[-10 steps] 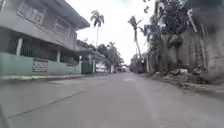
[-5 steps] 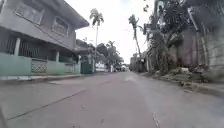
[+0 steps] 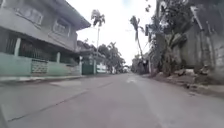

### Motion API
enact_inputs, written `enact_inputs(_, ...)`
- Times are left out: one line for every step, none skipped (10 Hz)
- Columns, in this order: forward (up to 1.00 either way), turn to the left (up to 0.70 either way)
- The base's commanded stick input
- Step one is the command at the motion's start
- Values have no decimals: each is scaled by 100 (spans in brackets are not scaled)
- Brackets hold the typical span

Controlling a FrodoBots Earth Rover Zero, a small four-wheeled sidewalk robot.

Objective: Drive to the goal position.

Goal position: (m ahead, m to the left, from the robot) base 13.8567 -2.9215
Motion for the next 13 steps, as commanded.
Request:
enact_inputs(70,0)
enact_inputs(70,0)
enact_inputs(70,0)
enact_inputs(70,0)
enact_inputs(70,0)
enact_inputs(70,0)
enact_inputs(70,0)
enact_inputs(70,0)
enact_inputs(70,0)
enact_inputs(70,0)
enact_inputs(70,0)
enact_inputs(70,0)
enact_inputs(70,0)
